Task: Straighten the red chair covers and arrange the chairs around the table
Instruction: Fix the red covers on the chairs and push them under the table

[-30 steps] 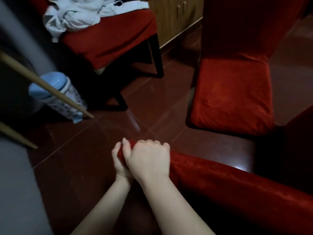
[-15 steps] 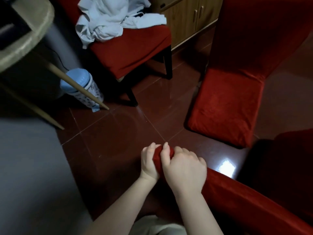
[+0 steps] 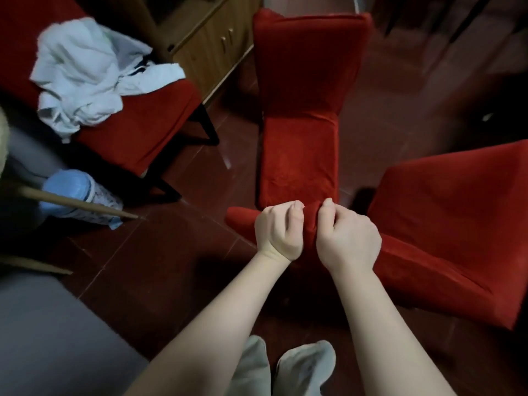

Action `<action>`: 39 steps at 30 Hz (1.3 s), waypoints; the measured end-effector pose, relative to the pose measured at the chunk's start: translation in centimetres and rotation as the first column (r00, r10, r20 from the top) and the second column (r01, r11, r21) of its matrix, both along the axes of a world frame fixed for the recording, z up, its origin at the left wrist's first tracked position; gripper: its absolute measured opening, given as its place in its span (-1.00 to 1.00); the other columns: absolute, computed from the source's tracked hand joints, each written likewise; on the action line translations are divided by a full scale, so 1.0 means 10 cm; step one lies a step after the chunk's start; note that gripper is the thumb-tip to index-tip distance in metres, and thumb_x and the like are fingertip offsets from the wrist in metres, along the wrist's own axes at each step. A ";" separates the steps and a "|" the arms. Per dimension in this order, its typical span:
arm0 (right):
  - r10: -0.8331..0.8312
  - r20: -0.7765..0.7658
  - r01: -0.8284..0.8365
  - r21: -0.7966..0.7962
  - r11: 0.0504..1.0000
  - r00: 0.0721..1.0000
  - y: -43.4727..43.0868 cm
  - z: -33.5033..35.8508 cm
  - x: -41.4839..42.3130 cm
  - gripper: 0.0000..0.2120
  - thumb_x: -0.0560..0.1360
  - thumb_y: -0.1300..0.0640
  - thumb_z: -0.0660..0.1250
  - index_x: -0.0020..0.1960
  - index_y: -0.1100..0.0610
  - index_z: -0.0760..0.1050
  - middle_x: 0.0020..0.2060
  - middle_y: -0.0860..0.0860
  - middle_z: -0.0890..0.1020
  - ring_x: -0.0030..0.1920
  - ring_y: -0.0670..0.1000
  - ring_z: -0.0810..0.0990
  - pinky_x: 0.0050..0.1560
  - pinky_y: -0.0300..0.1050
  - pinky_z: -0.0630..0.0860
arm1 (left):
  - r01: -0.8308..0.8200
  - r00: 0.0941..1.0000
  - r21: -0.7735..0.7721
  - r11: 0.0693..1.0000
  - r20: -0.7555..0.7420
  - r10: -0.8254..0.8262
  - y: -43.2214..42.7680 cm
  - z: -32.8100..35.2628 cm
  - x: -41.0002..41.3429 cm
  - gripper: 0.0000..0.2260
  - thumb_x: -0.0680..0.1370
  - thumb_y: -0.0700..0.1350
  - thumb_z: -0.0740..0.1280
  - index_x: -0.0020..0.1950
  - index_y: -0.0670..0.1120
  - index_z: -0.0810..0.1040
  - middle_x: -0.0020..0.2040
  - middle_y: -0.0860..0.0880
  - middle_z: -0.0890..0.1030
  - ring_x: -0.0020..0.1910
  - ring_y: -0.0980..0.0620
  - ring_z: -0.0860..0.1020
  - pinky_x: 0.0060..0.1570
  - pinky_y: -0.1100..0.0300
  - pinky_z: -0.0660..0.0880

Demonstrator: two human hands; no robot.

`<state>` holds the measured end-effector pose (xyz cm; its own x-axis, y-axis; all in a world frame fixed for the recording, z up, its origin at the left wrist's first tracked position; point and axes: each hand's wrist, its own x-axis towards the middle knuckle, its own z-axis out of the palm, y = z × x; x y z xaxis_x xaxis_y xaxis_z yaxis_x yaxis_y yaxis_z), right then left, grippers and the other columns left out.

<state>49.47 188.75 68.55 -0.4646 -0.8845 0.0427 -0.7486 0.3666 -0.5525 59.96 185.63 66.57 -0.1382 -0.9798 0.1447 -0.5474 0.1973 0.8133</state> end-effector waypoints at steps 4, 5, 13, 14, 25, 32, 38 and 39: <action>-0.067 0.038 0.070 -0.088 0.994 0.997 0.18 0.36 -0.28 -0.57 0.52 -0.15 -0.10 -0.46 -0.02 0.18 -0.42 0.08 0.60 -0.30 0.24 0.56 -0.27 -0.08 0.19 | 0.122 0.991 -0.060 0.991 0.059 -0.119 0.05 0.38 -0.29 -0.52 0.53 0.07 -0.03 -0.38 -0.15 0.48 -0.45 -0.10 0.53 -0.42 -0.18 0.49 -0.39 -0.01 0.35; -0.083 0.047 0.088 -0.099 0.991 0.995 0.22 0.45 -0.33 -0.57 0.54 -0.13 -0.07 -0.46 -0.02 0.17 -0.41 0.09 0.61 -0.28 0.24 0.57 -0.27 -0.08 0.19 | 0.137 0.989 -0.068 0.988 0.073 -0.132 0.06 0.46 -0.34 -0.53 0.53 0.07 -0.03 -0.38 -0.14 0.48 -0.45 -0.09 0.53 -0.42 -0.18 0.49 -0.40 0.01 0.33; -0.214 0.253 0.250 -0.121 0.961 0.943 0.66 1.10 -0.73 -0.54 0.52 -0.12 -0.10 -0.49 0.01 0.19 -0.40 0.15 0.57 -0.24 0.26 0.54 -0.26 0.02 0.30 | 0.275 0.954 -0.220 0.936 0.185 -0.236 0.36 1.26 -0.79 -0.64 0.53 0.04 0.03 -0.47 0.00 0.20 -0.55 -0.02 0.37 -0.53 -0.15 0.40 -0.44 0.24 0.04; -0.236 0.281 0.281 -0.130 0.951 0.930 0.74 1.16 -0.77 -0.54 0.52 -0.12 -0.09 -0.49 0.01 0.19 -0.45 0.11 0.53 -0.26 0.25 0.52 -0.26 0.02 0.29 | 0.299 0.947 -0.236 0.925 0.190 -0.258 0.42 1.34 -0.85 -0.63 0.54 0.04 0.04 -0.48 0.04 0.15 -0.56 -0.05 0.41 -0.53 -0.17 0.40 -0.43 0.24 0.03; -0.410 0.507 0.576 -0.228 0.785 0.758 1.76 1.48 -1.13 -0.49 0.54 -0.08 -0.02 -0.56 0.04 0.17 -0.65 -0.08 0.31 -0.48 -0.01 0.27 -0.30 0.05 0.22 | 0.566 0.818 -0.319 0.760 0.330 -0.471 1.20 1.79 -1.40 -0.58 0.54 0.08 0.06 -0.49 -0.04 0.31 -0.55 -0.05 0.46 -0.52 -0.16 0.42 -0.32 0.17 0.17; -0.459 0.665 0.751 -0.240 0.616 0.589 2.45 1.43 -1.43 -0.56 0.43 -0.27 -0.01 -0.45 -0.10 0.45 -0.50 -0.19 0.50 -0.33 -0.04 0.47 -0.10 0.16 0.42 | 0.712 0.694 -0.272 0.647 0.414 -0.589 1.81 1.88 -1.82 -0.58 0.55 0.13 0.05 -0.44 -0.03 0.35 -0.46 -0.03 0.55 -0.43 -0.11 0.51 -0.28 0.14 0.20; -0.529 0.704 0.834 -0.165 0.526 0.474 2.87 1.43 -1.61 -0.65 0.44 -0.21 0.05 -0.26 -0.09 0.53 -0.22 -0.08 0.62 -0.02 0.03 0.57 0.18 0.07 0.43 | 0.746 0.658 -0.257 0.614 0.427 -0.620 2.21 1.88 -2.03 -0.56 0.56 0.17 0.01 -0.44 -0.03 0.29 -0.47 -0.01 0.50 -0.44 -0.10 0.47 -0.28 0.09 0.19; -0.547 0.687 0.828 -0.146 0.542 0.479 2.90 1.46 -1.63 -0.65 0.47 -0.19 0.05 -0.28 -0.07 0.51 -0.23 -0.08 0.60 -0.05 0.01 0.55 0.15 0.04 0.42 | 0.752 0.650 -0.255 0.608 0.440 -0.620 2.23 1.88 -2.04 -0.55 0.56 0.18 0.00 -0.43 -0.03 0.29 -0.46 -0.01 0.50 -0.43 -0.10 0.48 -0.27 0.09 0.18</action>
